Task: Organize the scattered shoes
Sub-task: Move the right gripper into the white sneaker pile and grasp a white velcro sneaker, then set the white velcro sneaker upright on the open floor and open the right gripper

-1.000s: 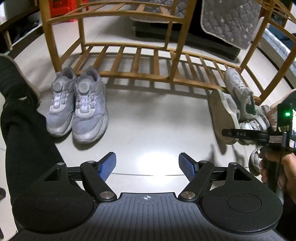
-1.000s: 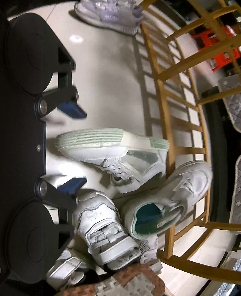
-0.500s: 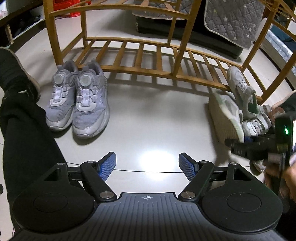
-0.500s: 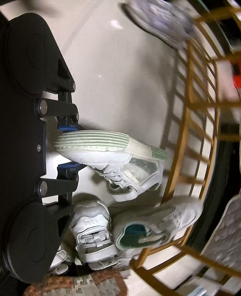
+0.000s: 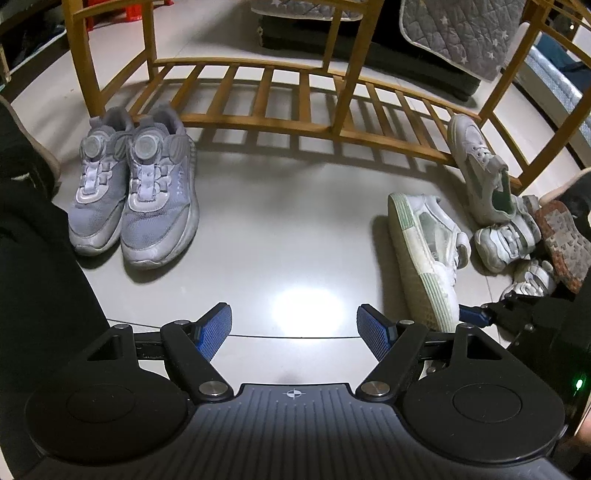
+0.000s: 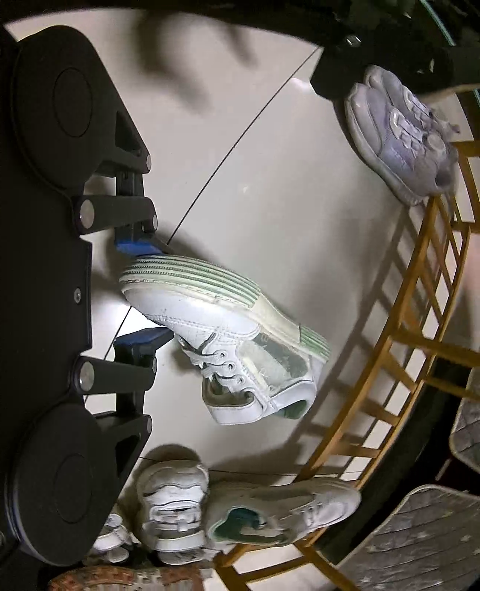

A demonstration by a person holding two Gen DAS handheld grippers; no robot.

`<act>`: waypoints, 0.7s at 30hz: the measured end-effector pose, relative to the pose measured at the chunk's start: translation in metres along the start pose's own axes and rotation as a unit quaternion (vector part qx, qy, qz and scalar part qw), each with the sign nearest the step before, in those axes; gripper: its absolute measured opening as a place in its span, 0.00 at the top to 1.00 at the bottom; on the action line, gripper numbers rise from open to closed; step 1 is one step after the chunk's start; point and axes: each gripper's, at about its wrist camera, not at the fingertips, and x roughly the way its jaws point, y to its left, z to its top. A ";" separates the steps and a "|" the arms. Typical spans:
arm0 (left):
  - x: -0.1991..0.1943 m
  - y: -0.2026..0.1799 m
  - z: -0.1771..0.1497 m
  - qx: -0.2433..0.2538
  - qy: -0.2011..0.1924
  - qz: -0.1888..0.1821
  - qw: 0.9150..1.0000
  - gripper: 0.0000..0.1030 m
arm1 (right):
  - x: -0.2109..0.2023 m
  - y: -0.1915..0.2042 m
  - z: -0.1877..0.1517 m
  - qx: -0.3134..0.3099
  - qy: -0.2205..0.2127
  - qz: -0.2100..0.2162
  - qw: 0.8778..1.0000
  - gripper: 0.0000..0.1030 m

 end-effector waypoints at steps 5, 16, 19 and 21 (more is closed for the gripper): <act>0.005 0.004 -0.002 -0.004 0.007 0.003 1.000 0.27 | 0.065 -0.054 0.017 -0.040 -0.002 -0.015 0.999 0.58; 0.007 0.014 -0.003 -0.016 0.010 0.006 1.000 0.27 | -0.011 0.014 0.006 -0.076 -0.016 -0.003 0.997 0.49; 0.008 0.016 -0.003 -0.019 0.012 0.007 1.000 0.27 | -0.032 0.032 0.004 -0.075 -0.018 0.001 0.997 0.48; 0.009 0.016 -0.004 -0.019 0.012 0.008 1.000 0.27 | -0.033 0.030 0.005 -0.074 -0.021 0.001 0.997 0.46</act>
